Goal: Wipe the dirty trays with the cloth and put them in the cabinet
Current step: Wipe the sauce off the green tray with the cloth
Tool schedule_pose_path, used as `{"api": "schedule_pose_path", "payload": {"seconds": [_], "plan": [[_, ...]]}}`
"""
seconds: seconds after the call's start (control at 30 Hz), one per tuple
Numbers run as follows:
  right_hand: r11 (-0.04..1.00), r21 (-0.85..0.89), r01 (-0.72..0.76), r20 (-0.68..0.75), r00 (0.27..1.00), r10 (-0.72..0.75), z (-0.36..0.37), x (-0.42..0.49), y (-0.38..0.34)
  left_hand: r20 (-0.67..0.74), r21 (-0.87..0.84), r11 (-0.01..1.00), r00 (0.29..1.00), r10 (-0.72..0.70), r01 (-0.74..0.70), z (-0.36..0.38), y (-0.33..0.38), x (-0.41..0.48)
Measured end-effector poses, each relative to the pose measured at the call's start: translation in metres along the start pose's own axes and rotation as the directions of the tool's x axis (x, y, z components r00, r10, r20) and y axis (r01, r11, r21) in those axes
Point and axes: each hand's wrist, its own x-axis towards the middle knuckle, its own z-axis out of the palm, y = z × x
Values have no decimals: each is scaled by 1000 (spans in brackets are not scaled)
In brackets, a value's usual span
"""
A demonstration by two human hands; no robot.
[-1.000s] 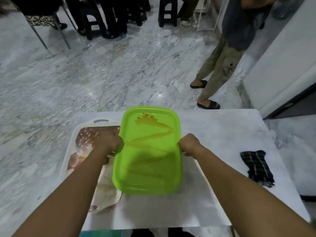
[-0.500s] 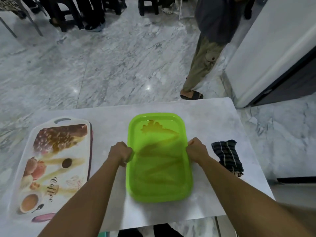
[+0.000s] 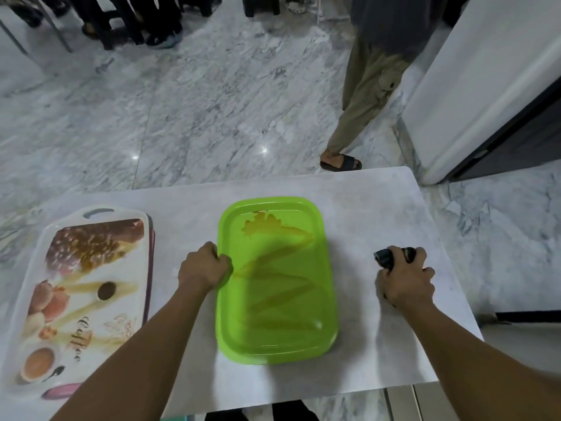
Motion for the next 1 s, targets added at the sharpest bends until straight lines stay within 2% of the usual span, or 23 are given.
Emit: {"api": "schedule_pose_path", "payload": {"seconds": [0.1, 0.2, 0.27, 0.37, 0.5, 0.57, 0.67, 0.77, 0.87, 1.0], "plan": [[999, 45, 10, -46, 999, -8, 0, 6, -1, 44, -26, 999, 998, 42, -41, -1, -2, 2], [982, 172, 71, -125, 991, -50, -6, 13, -26, 3, -39, 998, 998, 57, -57, -2, -3, 6], [941, 237, 242, -200, 960, -197, -10, 15, -62, -99, -46, 995, 991, 88, -93, -2, -2, 13], [825, 245, 509, -250, 856, -453, -6, 10, -132, -206, -50, 978, 961, 187, -201, 2, 4, 26], [665, 118, 738, -198, 673, -712, 26, -4, -213, -273, 15, 962, 925, 265, -272, 12, 5, 38], [631, 8, 776, -104, 628, -771, 48, -7, -237, -309, 39, 955, 905, 292, -295, 19, 3, 37], [511, -186, 839, -13, 518, -855, 77, -6, -245, -346, 48, 956, 893, 288, -290, 28, 2, 38], [377, -227, 898, 51, 398, -916, 95, 1, -234, -355, 77, 960, 892, 278, -268, 33, 1, 39], [322, -258, 911, 134, 364, -922, 104, 10, -230, -359, 62, 963, 894, 267, -262, 35, -1, 38], [351, -251, 902, 138, 392, -910, 108, 11, -230, -359, 70, 965, 896, 261, -253, 34, 2, 38]]}}
